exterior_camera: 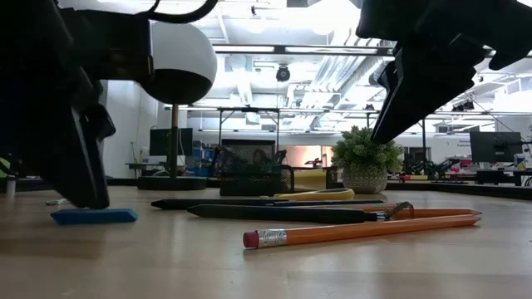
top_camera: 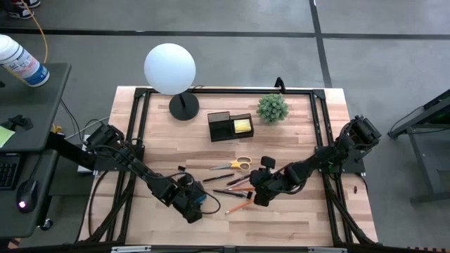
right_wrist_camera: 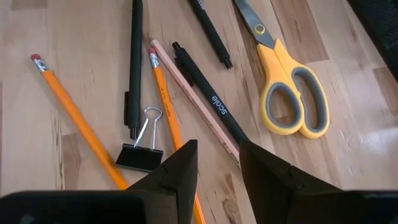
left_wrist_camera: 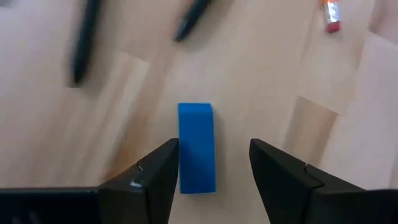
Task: Pick and place office supplies into organizer
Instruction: Put the eraser into the desk organizer
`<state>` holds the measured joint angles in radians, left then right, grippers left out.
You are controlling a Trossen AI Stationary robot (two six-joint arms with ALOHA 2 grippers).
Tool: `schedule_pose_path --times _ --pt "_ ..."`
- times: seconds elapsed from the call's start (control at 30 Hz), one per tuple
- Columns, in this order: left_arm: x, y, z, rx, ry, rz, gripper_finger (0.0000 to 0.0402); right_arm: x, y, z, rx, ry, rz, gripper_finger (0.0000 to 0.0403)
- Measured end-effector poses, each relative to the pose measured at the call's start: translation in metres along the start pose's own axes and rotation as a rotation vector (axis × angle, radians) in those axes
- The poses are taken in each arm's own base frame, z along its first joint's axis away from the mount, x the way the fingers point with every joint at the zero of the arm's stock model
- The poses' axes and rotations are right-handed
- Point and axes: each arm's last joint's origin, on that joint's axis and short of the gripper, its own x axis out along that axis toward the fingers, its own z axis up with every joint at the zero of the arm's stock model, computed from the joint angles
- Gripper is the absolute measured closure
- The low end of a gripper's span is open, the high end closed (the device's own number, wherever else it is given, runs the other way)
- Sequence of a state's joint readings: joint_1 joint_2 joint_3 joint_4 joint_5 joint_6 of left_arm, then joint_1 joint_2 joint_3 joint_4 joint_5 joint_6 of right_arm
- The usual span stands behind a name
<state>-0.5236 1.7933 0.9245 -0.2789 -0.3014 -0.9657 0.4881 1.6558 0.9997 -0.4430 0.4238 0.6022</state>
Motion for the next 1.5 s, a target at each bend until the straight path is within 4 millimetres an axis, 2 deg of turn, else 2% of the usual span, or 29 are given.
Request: schedule_pose_path --times 0.27,0.83,1.27,1.5 --pt "0.0023 -0.0018 0.0001 0.005 0.020 0.034 0.0205 0.0007 -0.0014 0.0013 0.006 -0.001 -0.001 0.0284" --pt "0.0020 0.0014 -0.0011 0.018 0.033 0.076 0.0285 0.0008 -0.0014 0.0013 0.006 -0.002 -0.002 0.0284" --pt "0.0018 0.0028 -0.0021 0.013 0.043 0.091 0.0312 0.0008 -0.0015 0.0013 0.006 -0.003 -0.004 0.0284" --pt "-0.0030 -0.0055 0.0055 0.049 0.052 0.088 0.0329 0.0007 -0.0016 0.0013 0.005 -0.008 -0.013 0.0284"
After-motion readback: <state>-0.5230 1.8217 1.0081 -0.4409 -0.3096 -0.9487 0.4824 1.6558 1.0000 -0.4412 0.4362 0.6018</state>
